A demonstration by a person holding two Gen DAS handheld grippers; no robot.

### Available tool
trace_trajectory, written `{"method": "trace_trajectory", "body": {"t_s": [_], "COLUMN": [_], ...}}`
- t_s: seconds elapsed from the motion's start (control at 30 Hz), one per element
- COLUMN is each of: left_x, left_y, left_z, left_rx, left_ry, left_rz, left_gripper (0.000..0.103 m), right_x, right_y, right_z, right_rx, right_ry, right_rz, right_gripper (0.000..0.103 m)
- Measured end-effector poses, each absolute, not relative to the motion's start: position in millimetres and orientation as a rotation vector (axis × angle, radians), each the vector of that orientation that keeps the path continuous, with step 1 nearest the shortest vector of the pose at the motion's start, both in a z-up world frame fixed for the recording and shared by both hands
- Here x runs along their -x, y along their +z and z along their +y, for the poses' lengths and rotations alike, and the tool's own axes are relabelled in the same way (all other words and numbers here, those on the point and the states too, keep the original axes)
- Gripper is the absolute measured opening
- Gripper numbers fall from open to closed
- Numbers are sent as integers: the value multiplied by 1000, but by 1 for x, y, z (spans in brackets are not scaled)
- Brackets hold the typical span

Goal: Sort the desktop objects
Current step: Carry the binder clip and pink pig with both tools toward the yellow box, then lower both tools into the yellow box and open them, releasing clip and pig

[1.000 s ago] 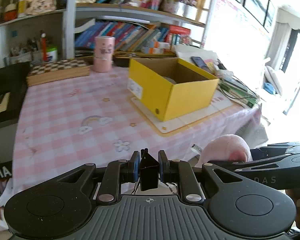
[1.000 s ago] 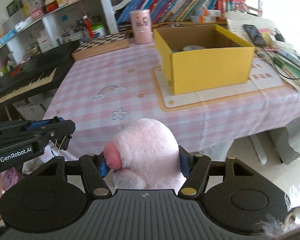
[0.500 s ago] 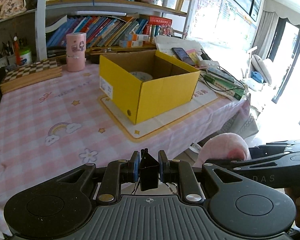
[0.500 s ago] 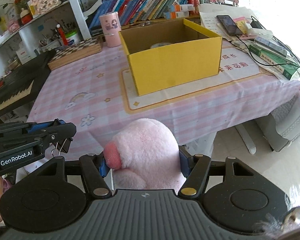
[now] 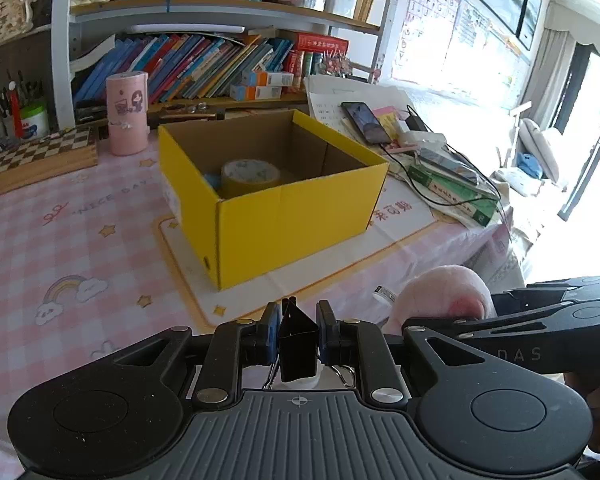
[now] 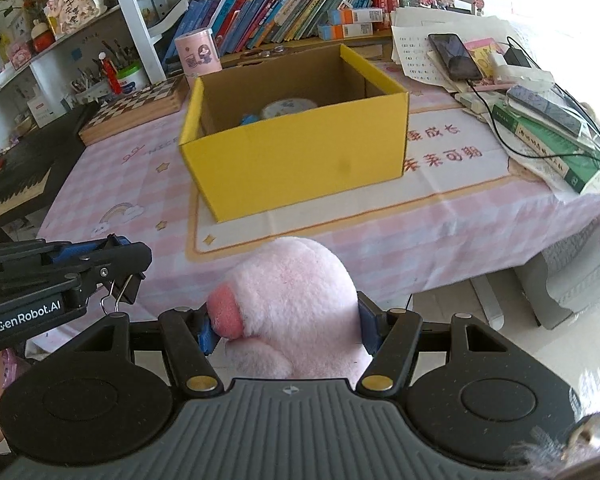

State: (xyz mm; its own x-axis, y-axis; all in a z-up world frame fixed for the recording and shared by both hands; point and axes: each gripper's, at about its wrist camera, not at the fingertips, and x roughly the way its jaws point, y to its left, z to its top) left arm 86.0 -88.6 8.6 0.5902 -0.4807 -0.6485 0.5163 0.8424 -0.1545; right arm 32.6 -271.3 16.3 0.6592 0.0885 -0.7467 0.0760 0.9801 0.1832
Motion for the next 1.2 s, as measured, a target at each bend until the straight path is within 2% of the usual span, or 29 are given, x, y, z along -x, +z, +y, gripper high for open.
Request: {"method": "trace_trajectory", "body": {"t_s": [0.27, 0.7, 0.93, 1.2], "left_x": [-101, -171, -238, -306], "left_y": [21, 60, 35, -9], "left_z": [-131, -174, -196, -206], "left_rx": [-45, -22, -73, -33], "left_ry": [-508, -339, -282, -225], "left_rz": [694, 535, 602, 818], "left_gripper": [18, 18, 18, 18], "right_x": [-61, -139, -210, -309], "right_y": [22, 82, 98, 80], "right_z": [-322, -371, -376, -351], "right_rx": [-201, -124, -93, 10], "right_ry": [67, 227, 263, 324], "right_rz": [807, 581, 530, 668], "right_gripper": [62, 62, 62, 62]}}
